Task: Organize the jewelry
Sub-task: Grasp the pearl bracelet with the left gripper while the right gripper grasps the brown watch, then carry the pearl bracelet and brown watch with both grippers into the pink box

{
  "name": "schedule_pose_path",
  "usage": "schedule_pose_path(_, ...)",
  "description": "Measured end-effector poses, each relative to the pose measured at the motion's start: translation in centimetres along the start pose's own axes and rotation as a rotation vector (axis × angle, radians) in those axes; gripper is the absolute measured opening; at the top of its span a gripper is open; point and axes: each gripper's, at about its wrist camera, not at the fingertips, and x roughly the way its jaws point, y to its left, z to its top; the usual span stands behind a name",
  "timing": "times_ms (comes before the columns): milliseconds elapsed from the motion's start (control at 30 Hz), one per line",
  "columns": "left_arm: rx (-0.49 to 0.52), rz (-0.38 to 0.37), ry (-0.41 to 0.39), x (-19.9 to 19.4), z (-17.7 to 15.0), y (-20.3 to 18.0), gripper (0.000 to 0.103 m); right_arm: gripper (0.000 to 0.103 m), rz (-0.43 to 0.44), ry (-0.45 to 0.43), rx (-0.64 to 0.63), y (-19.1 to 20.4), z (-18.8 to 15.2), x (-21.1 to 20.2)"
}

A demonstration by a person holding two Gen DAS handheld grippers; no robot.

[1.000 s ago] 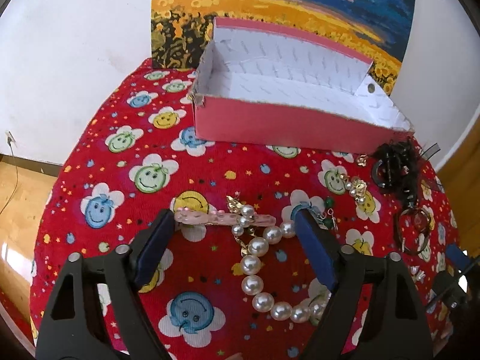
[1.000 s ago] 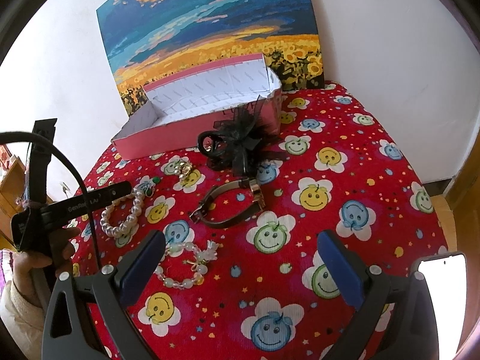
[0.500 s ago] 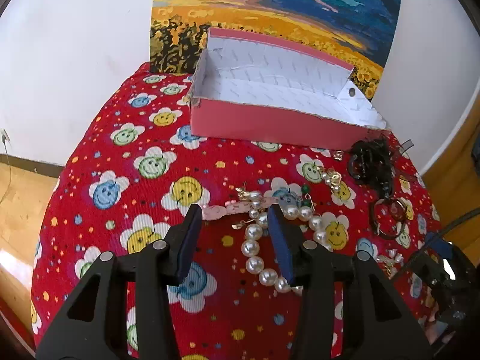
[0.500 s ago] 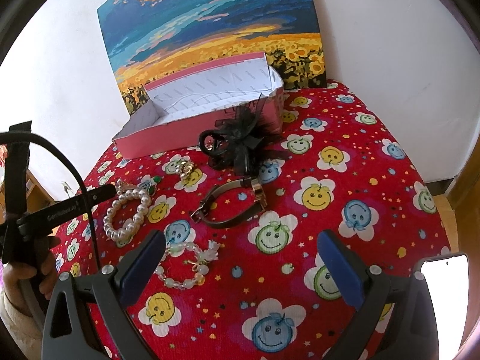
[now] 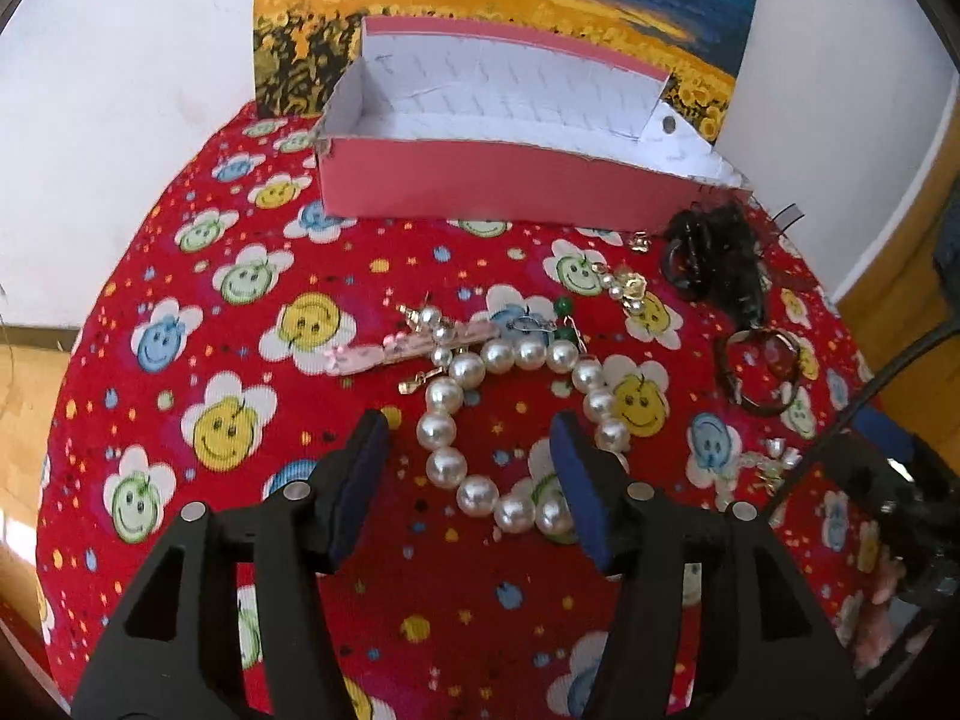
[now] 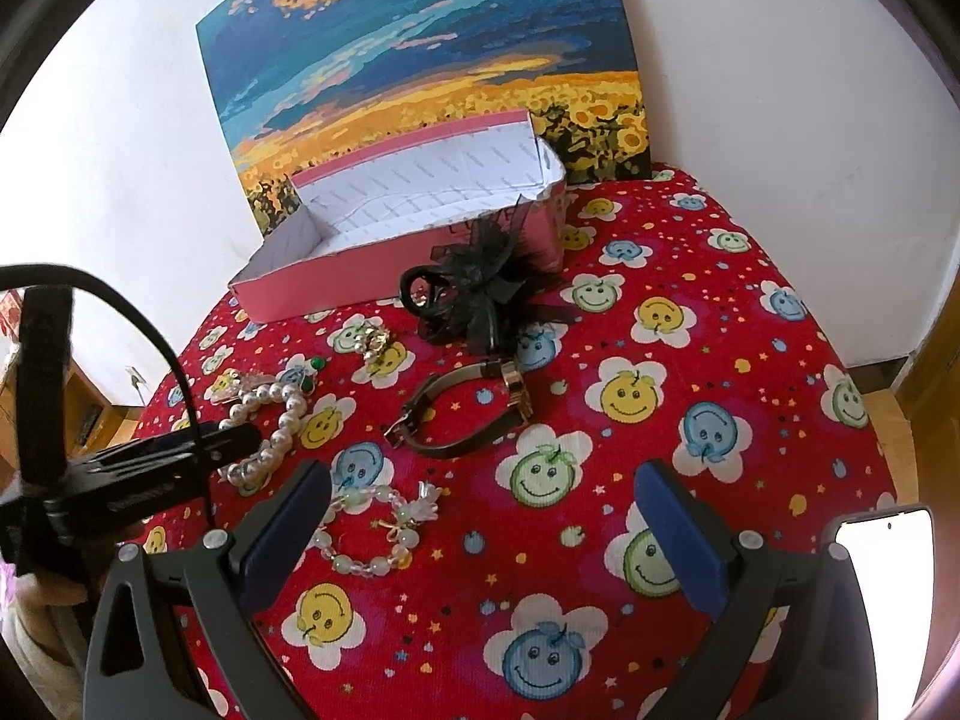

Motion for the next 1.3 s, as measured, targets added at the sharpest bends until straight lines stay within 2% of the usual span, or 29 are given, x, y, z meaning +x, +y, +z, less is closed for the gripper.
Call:
schedule_pose_path(200, 0.050, 0.062, 0.002, 0.8, 0.3, -1.0, 0.053, 0.103, 0.013, 0.001, 0.017, -0.3, -0.1, -0.2)
schedule_pose_path(267, 0.057, 0.058, -0.004, 0.8, 0.3, -1.0, 0.048, 0.103, 0.010, 0.001, 0.018, -0.3, -0.2, -0.2)
schedule_pose_path(333, 0.062, 0.062, -0.012, 0.5, 0.2, -1.0, 0.017, 0.103, 0.004, 0.005, 0.014, -0.1, -0.2, -0.3)
schedule_pose_path(400, 0.062, 0.064, -0.017, 0.4, 0.1, -0.9, 0.011, 0.103, 0.008, 0.011, 0.009, -0.1, -0.3, -0.3)
schedule_pose_path(567, 0.052, 0.004, -0.038, -0.7, -0.3, -0.4, 0.011, 0.103, 0.009, 0.022, -0.006, 0.4, -0.4, -0.4)
schedule_pose_path(700, 0.036, -0.026, -0.090, -2.9, -0.4, 0.2, 0.011, 0.101, -0.004, 0.033, 0.005, 0.1, 0.2, -0.3)
schedule_pose_path(800, 0.026, -0.028, -0.128, -4.4, -0.3, 0.7, 0.011, 0.096, -0.022, 0.029, 0.030, -0.5, 1.0, -0.1)
schedule_pose_path(967, -0.001, -0.039, -0.163, -6.0, 0.0, 1.8, 0.011, 0.064, -0.050, 0.077, 0.071, -1.4, 2.4, 1.2)
schedule_pose_path(1200, -0.009, -0.057, -0.182, -6.7, 0.3, 2.5, 0.011, 0.039, -0.081, 0.161, 0.033, -0.5, 3.1, 3.6)
schedule_pose_path(1233, -0.006, -0.059, -0.189, -7.0, 0.4, 2.5, 0.011, 0.033, -0.086, 0.167, 0.025, -0.4, 3.1, 3.9)
schedule_pose_path(1300, -0.001, -0.059, -0.199, -7.4, 0.5, 2.6, 0.011, 0.028, -0.098, 0.187, 0.009, -0.2, 3.2, 4.6)
